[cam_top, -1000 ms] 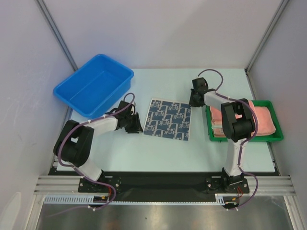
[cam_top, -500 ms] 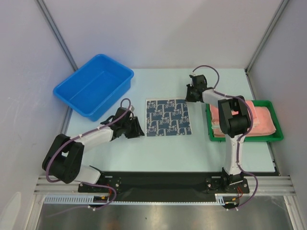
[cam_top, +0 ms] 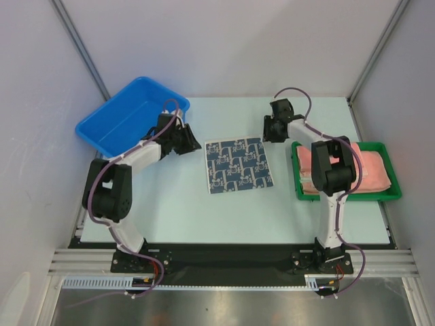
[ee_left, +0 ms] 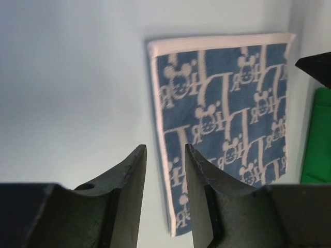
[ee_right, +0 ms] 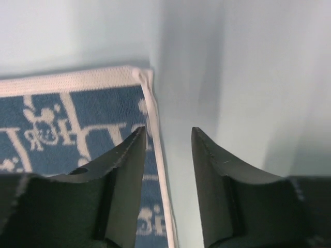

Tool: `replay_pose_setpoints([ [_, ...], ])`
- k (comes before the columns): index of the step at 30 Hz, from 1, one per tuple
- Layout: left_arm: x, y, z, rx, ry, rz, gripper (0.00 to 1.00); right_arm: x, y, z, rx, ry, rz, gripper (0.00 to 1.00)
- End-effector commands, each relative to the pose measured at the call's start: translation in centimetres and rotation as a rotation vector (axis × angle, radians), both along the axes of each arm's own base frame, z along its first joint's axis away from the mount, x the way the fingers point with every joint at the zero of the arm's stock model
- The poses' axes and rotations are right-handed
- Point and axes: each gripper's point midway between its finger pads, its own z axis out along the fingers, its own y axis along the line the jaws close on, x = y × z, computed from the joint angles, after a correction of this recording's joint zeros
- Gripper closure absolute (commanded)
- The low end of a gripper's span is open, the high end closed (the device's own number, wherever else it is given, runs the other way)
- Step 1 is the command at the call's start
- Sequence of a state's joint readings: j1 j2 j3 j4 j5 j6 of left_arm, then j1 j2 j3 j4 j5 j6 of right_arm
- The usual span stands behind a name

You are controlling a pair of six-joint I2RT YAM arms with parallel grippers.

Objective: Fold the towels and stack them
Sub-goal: Fold the towel

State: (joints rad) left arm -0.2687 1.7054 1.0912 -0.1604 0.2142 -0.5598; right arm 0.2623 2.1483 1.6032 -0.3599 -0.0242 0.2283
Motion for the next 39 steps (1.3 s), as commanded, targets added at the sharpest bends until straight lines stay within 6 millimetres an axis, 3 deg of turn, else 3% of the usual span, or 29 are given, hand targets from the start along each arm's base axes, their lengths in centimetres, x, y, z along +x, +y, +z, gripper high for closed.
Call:
replay_pose_setpoints([
  [1,2.3,-3.3,2.4,-0.077,-0.096,-0.177,0.59,-1.4,-1.0,6.5,-0.009,-0.046,-0.054,0.56],
  [2,3.4,-4.0,2.4,-0.097,-0.106,-0.205,0.6,-2.1,-0.8,6.6,-0.002,-0.035,-0.047,0.58],
  [8,4.9,-6.4,0.2,-0.163,-0.044,-0.321,0.61,-7.9,0.3,6.1,0.046,0.043,0.005,0.68],
  [9,5.0,-6.6,-1.0,-0.166,-0.021,-0.326,0.61,-8.7,0.5,5.8,0.051,0.054,0.009,0.69],
  [12,5.4,-7.0,-1.8,-0.183,-0.006,-0.333,0.61,-11.6,1.0,3.9,0.047,0.087,0.031,0.69],
  [13,5.4,-7.1,-2.7,-0.184,0.01,-0.331,0.61,-12.9,0.8,2.2,0.038,0.118,0.023,0.7],
  [17,5.7,-7.1,-3.5,-0.181,0.013,-0.331,0.61,-14.7,0.4,-0.3,0.018,0.134,0.0,0.75],
  [24,6.4,-7.1,-4.0,-0.163,0.014,-0.333,0.61,-16.6,-1.5,-2.2,-0.074,0.139,-0.042,0.76],
  [28,6.4,-7.0,-3.4,-0.149,0.014,-0.343,0.6,-18.1,-1.5,-2.8,-0.076,0.154,-0.034,0.75],
  [30,6.2,-6.6,-1.7,-0.126,-0.006,-0.34,0.6,-18.9,-1.1,-2.7,-0.07,0.16,-0.014,0.74],
  [32,5.0,-5.0,-1.3,-0.045,0.042,-0.303,0.59,-19.4,-0.2,-2.2,-0.061,0.159,0.015,0.73],
  [33,4.5,-4.3,0.8,-0.014,0.013,-0.283,0.58,-19.7,0.0,-2.1,-0.064,0.164,0.026,0.72],
  [34,2.7,-3.0,-0.3,0.046,0.062,-0.248,0.58,-20.0,0.2,-1.9,-0.07,0.167,0.033,0.72],
  [35,1.5,-2.7,-0.1,0.054,0.068,-0.231,0.57,-20.5,0.5,-1.6,-0.073,0.166,0.048,0.72],
  [36,0.3,-2.6,2.8,0.046,0.003,-0.229,0.57,-20.7,0.6,-1.4,-0.071,0.166,0.049,0.71],
  [37,-2.3,-2.5,1.1,0.054,0.04,-0.236,0.56,-21.1,0.7,-1.3,-0.069,0.168,0.054,0.7],
  [39,-4.8,-2.6,1.5,0.04,0.027,-0.238,0.54,-21.7,0.8,-0.4,-0.052,0.161,0.059,0.69],
])
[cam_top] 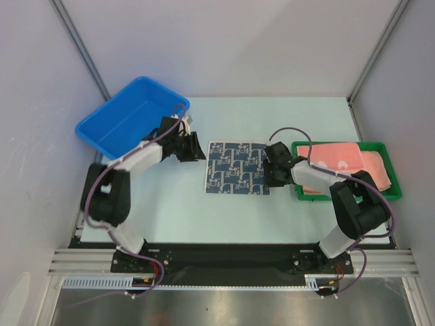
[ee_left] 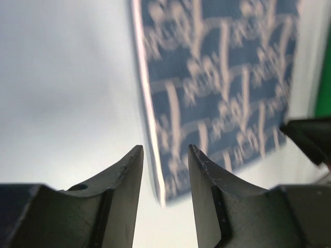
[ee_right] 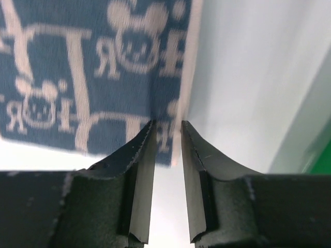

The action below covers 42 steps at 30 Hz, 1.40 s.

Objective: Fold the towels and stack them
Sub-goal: Fold the towel

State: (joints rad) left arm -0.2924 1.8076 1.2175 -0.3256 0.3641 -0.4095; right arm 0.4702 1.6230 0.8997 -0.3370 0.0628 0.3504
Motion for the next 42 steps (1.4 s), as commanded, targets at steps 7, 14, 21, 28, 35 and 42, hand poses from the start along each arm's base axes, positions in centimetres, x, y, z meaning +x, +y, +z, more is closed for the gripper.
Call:
replay_pose_setpoints([
  [7,-10.8,0.1,-1.0,-0.057,-0.011,-0.033,0.54,-3.1,-0.6,3.6,0.039,-0.024,-0.031,0.64],
  [14,-11.2,-1.7,-2.0,-0.196,0.021,0.016,0.53,-3.6,0.0,2.3,0.078,-0.014,-0.023,0.6],
  [21,-11.9,-1.4,-5.3,-0.118,0.097,0.03,0.55,-4.9,0.0,-0.3,0.098,0.033,-0.045,0.59],
  [28,-12.7,-0.5,-7.5,-0.061,0.126,0.056,0.59,-6.2,-0.4,-1.9,0.093,0.049,-0.045,0.61],
  [35,-12.5,-0.1,-7.8,-0.036,0.122,0.071,0.63,-5.7,0.0,-1.5,0.103,0.029,-0.038,0.59],
  [42,-12.3,0.0,-8.0,-0.015,0.125,0.065,0.73,-5.9,-0.3,-2.0,0.084,0.039,-0.019,0.63],
])
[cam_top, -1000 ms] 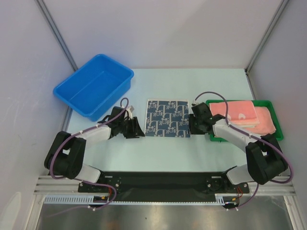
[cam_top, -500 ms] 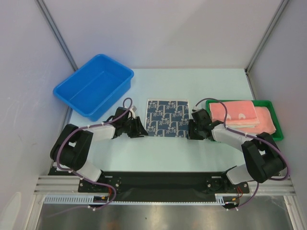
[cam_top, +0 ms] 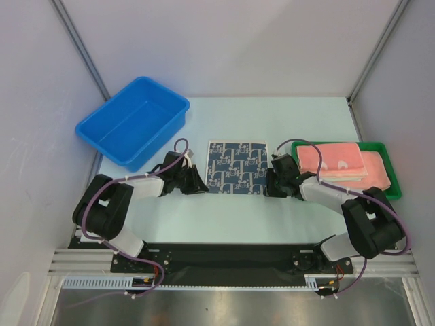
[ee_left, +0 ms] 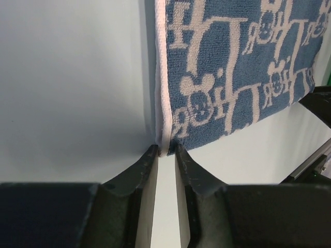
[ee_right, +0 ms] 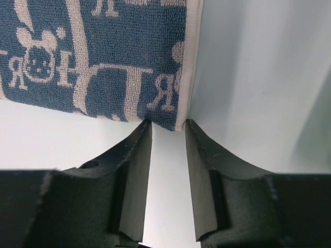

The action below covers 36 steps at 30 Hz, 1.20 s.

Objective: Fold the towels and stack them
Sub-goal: Fold the towel

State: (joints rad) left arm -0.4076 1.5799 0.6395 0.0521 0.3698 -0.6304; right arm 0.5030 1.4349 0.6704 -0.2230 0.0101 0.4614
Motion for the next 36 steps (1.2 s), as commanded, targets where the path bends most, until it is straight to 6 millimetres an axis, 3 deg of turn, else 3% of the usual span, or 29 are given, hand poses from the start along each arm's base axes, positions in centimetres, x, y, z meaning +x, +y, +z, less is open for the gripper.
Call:
replay_pose_setpoints([
  [1,-0.5,1.3,-1.9,0.094,0.028,0.014,0.75,-1.8,-0.8,-1.7,-0.042,0.056,0.021,0.64],
  [4,-0.6,1.6,-1.8,0.112,0.033,0.009,0.87,-2.2,-0.3,-1.5,-0.008,0.056,0.056,0.78],
  [5,-0.7,1.7,-1.8,0.121,0.037,0.008,0.97,-2.3,-0.1,-1.2,-0.003,0.051,0.07,0.88],
  [8,-0.7,1.9,-1.2,0.128,0.027,0.007,1.0,-2.8,0.0,-1.0,-0.018,0.058,0.092,1.0],
  [18,-2.6,3.7,2.0,0.151,-0.039,0.041,1.0,-6.3,-0.3,1.6,0.007,0.028,0.087,1.0],
  [24,-3.1,3.1,4.7,0.102,-0.086,0.04,1.0,-6.9,-0.1,3.1,0.057,-0.004,0.062,1.0],
  [31,-1.4,2.7,7.2,0.112,-0.116,0.041,1.0,-5.0,0.0,5.5,0.062,-0.079,0.023,1.0],
  [36,1.3,1.6,9.0,0.119,-0.144,0.031,1.0,-1.7,0.1,7.8,0.066,-0.146,-0.022,1.0],
])
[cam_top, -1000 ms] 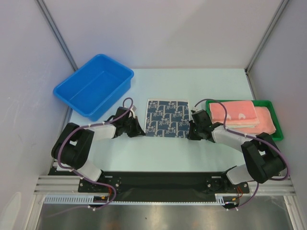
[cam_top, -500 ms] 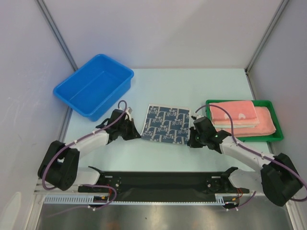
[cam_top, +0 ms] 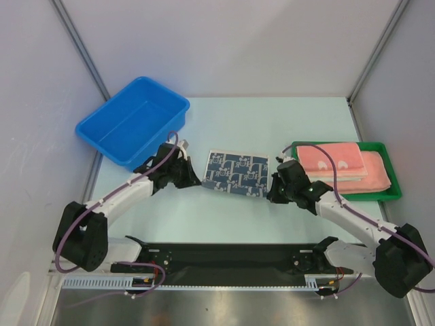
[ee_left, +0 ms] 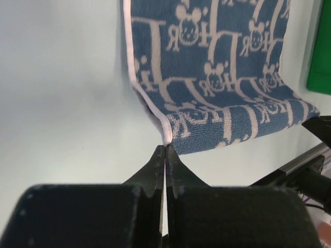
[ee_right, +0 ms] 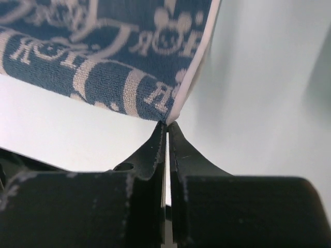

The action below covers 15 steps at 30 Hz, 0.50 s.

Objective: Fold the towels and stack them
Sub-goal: Fold the towel

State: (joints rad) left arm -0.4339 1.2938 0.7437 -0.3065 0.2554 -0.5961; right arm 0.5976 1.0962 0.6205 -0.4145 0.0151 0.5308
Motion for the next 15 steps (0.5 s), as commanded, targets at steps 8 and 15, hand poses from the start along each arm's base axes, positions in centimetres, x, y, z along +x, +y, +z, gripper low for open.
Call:
replay_pose_setpoints([
  [8,7.7,-0.8,2.5,0.057,-0.045,0.022,0.99,9.2,-0.9,4.5,-0.028,-0.14,-0.091,1.0],
  [15,13.8,-1.0,3.8,0.037,-0.049,0.049,1.0,14.3,-1.6,4.3,-0.04,-0.158,-0.129,1.0],
])
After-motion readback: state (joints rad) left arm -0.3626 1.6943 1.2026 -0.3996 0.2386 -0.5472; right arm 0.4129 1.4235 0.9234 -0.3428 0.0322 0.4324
